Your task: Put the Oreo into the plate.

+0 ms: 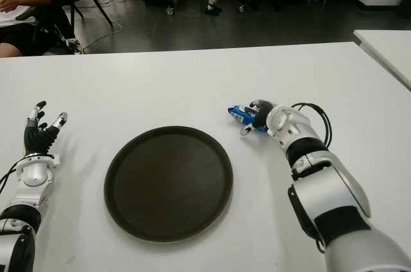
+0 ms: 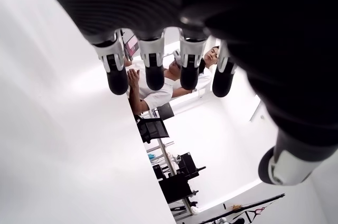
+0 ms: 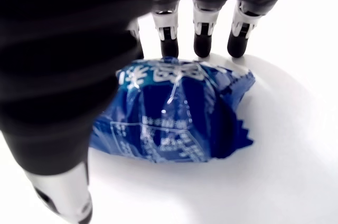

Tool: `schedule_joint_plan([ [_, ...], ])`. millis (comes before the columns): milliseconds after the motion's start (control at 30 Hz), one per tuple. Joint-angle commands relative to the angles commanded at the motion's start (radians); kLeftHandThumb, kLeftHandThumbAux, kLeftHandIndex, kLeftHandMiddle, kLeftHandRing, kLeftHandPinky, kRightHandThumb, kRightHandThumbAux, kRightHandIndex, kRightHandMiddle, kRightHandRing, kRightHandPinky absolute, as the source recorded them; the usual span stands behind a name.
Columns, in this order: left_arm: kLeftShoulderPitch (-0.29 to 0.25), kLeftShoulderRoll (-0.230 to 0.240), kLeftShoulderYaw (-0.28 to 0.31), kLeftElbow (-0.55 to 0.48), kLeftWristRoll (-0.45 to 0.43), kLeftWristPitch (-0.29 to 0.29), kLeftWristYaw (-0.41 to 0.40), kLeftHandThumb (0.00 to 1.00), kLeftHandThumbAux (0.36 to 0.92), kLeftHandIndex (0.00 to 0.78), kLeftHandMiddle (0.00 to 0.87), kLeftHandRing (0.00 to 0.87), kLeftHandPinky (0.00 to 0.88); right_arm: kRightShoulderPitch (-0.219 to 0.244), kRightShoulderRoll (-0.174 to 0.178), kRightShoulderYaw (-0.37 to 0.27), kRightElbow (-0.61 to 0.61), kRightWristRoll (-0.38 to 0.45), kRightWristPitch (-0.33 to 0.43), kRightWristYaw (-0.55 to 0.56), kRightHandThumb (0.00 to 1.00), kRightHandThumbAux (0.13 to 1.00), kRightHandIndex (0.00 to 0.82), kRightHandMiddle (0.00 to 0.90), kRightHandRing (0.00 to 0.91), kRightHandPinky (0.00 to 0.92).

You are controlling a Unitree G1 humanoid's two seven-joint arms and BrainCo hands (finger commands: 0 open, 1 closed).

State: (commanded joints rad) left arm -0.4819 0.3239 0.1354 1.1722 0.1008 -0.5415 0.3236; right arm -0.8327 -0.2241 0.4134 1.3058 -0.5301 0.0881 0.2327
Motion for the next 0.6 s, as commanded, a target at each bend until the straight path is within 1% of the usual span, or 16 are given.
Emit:
schedule_joint_plan([
  [67,0.001,-0.001,0.000,-0.001,0.001,-0.001,0.001,0.000,0.592,0.000,0.000,0.000,0.000,0.000,0.000,0.000,0.000,0.000,0.001,-0.001,0.000,0.774,0.059,0.082,0.056,0.000],
  [300,-0.001,-0.004,0.005,-0.004,-0.005,-0.013,-0.013,0.000,0.603,0.000,0.000,0.000,0.000,-0.001,0.020,0.020,0.014,-0.022,0.042,-0.036,0.000,0.755,0.058,0.084,0.053,0.000],
  [467,-0.004,-0.006,0.010,-0.003,-0.012,-0.012,-0.014,0.000,0.597,0.000,0.000,0.000,0.000,-0.002,0.028,0.032,0.015,-0.027,0.056,-0.047,0.000,0.733,0.063,0.096,0.066,0.000],
  [600,-0.004,-0.009,0.013,-0.006,-0.017,-0.006,-0.015,0.000,0.589,0.000,0.000,0.000,0.000,0.001,0.035,0.034,0.014,-0.029,0.063,-0.059,0.000,0.747,0.051,0.092,0.065,0.000],
])
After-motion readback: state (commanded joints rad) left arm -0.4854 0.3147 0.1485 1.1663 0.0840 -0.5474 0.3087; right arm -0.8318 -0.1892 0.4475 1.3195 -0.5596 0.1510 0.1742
